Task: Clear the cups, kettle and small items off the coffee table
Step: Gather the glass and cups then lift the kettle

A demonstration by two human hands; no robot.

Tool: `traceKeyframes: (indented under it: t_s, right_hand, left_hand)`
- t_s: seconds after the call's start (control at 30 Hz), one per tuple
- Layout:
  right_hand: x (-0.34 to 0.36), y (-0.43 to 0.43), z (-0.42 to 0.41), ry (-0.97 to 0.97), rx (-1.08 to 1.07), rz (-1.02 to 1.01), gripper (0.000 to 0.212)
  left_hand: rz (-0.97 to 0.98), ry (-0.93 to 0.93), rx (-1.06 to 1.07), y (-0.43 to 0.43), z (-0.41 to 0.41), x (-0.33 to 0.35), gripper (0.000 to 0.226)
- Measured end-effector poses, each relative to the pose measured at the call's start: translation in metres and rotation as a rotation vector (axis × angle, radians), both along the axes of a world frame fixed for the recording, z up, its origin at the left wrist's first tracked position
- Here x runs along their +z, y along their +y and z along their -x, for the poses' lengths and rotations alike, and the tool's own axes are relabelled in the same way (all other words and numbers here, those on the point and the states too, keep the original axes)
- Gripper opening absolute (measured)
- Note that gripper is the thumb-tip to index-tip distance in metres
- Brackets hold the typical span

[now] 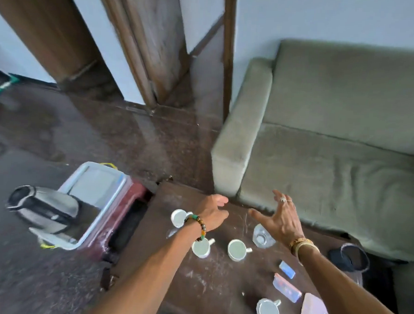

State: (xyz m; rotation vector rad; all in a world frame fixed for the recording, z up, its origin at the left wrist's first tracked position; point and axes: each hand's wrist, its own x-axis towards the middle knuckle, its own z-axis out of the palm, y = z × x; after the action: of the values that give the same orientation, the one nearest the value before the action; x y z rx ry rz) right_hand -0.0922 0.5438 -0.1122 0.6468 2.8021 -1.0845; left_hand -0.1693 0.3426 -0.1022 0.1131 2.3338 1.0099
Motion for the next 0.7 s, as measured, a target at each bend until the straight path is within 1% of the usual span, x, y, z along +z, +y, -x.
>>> traceKeyframes:
  t_s: [0.07, 0.17, 0.23, 0.33, 0.43, 0.53, 0.57, 0.6, 0.7]
  right_hand:
    - [0.02, -0.012, 0.007, 0.022, 0.027, -0.006, 0.102]
    - [0.068, -0.066, 0.017, 0.09, 0.171, -0.007, 0.102]
    - [0.091, -0.102, 0.023, 0.116, 0.251, -0.015, 0.104]
    - [0.115, -0.167, 0.027, 0.139, 0.342, -0.018, 0.11]
    - [0.124, -0.234, 0.025, 0.159, 0.407, -0.02, 0.112]
    - [0.123, -0.305, 0.016, 0.146, 0.479, -0.011, 0.113]
    - [0.122, -0.324, 0.011, 0.131, 0.492, 0.004, 0.113]
    - [0.12, -0.346, 0.005, 0.121, 0.514, 0.013, 0.113]
    - [0.118, -0.407, -0.008, 0.109, 0.584, 0.018, 0.104]
  left_hand:
    - [0.025, 0.036, -0.004, -0.017, -0.004, 0.016, 0.042]
    - [0.067, 0.147, 0.069, -0.079, -0.012, 0.063, 0.041]
    - [0.083, 0.218, 0.104, -0.116, -0.013, 0.088, 0.041]
    - [0.07, 0.265, 0.183, -0.178, -0.017, 0.117, 0.04]
    - [0.096, 0.309, 0.27, -0.241, -0.029, 0.127, 0.038]
    - [0.165, 0.332, 0.323, -0.31, -0.055, 0.126, 0.021]
    - [0.173, 0.325, 0.335, -0.33, -0.064, 0.124, 0.019]
    - [0.176, 0.31, 0.358, -0.354, -0.076, 0.121, 0.021]
    - [0.188, 0.279, 0.43, -0.419, -0.102, 0.116, 0.038]
